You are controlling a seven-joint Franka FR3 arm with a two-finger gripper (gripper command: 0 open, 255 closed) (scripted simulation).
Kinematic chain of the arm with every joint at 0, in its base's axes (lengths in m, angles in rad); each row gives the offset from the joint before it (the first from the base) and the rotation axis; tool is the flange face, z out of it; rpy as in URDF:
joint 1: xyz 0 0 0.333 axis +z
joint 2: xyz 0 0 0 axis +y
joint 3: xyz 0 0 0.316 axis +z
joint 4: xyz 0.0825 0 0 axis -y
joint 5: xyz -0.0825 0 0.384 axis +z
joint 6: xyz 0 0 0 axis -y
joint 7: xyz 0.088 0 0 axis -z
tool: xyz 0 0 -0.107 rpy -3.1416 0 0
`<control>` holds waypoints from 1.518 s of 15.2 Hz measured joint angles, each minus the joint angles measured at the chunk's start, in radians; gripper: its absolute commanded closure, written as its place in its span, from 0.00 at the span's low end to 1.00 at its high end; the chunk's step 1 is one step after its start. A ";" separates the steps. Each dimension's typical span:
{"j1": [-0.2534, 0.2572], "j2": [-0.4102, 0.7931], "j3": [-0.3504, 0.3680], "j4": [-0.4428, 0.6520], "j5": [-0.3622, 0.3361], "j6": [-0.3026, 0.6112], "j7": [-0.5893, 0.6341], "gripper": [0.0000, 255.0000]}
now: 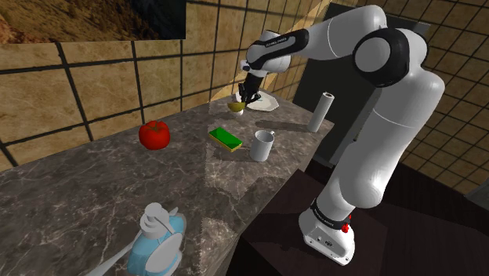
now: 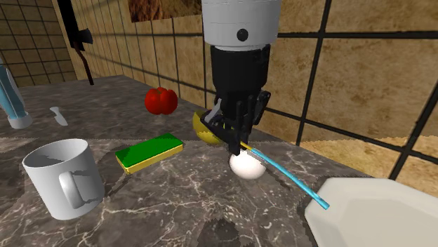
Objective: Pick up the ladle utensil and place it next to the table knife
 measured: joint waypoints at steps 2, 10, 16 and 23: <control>0.000 -0.011 -0.002 0.016 -0.010 -0.025 0.007 1.00; 0.018 -0.072 0.012 0.042 -0.057 -0.098 0.070 1.00; 0.081 -0.168 0.091 -0.069 -0.119 -0.058 0.240 1.00; 0.146 -0.262 0.204 -0.164 -0.168 -0.041 0.444 1.00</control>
